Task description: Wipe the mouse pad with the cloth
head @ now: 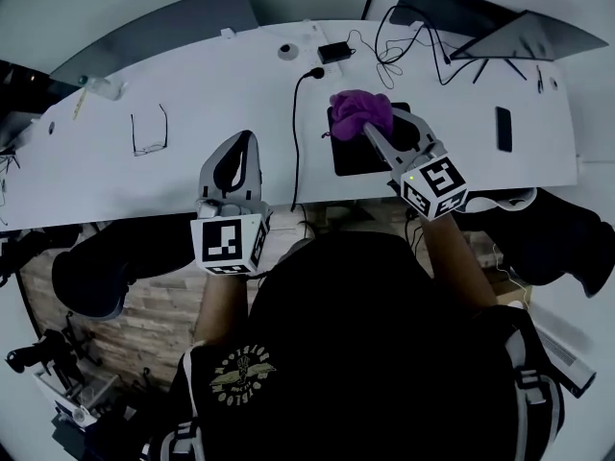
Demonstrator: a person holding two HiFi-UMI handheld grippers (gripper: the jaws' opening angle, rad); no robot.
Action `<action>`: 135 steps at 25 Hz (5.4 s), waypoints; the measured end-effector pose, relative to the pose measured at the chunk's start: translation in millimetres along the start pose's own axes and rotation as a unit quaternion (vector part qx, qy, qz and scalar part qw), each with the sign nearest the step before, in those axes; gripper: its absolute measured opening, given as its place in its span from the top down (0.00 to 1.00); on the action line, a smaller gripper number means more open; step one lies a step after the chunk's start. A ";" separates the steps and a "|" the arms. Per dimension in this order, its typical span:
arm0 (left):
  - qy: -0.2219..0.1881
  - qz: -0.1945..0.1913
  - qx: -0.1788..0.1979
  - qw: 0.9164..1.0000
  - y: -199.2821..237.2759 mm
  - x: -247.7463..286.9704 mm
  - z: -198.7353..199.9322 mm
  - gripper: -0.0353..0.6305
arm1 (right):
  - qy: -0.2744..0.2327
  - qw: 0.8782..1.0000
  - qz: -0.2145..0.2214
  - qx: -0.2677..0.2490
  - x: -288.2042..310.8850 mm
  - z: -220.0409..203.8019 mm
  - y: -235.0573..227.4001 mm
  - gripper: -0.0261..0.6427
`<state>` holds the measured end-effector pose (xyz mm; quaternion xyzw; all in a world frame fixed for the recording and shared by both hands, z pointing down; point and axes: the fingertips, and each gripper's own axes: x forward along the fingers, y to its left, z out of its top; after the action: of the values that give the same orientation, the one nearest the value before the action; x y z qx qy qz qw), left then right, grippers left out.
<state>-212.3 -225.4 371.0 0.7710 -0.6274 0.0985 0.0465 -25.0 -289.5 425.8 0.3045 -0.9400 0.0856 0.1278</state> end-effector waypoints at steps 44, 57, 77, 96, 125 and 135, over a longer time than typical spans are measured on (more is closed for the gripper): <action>0.097 0.015 -0.007 0.995 -28.4 52.1 -58.9 0.94 | 0.278 0.948 -0.082 0.132 43.3 -313.0 -156.5 0.83; 0.064 -0.013 0.011 0.998 -42.5 54.7 -35.5 0.94 | 0.281 0.937 -0.150 0.142 -11.9 -314.5 -198.5 0.83; 0.069 -0.004 0.006 0.998 -6.3 -18.9 -50.2 0.94 | 0.263 0.955 0.081 0.112 59.0 -276.4 51.3 0.83; 0.072 -0.024 0.008 0.997 -4.5 -14.2 -58.0 0.94 | 0.315 0.940 0.011 0.131 52.3 -327.5 19.2 0.83; 0.028 -0.053 0.022 0.998 -49.2 43.9 -19.3 0.94 | 0.316 0.902 -0.201 0.215 -97.9 -368.7 -159.8 0.83; -0.044 -0.013 0.047 0.998 -24.8 22.7 48.6 0.94 | 0.124 0.971 -0.150 0.136 -82.8 -201.2 -135.8 0.83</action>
<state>-179.1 -251.5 329.6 0.7843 -0.6132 0.0928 -0.0165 158.4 -304.5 604.5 0.4440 -0.8397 0.2296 0.2122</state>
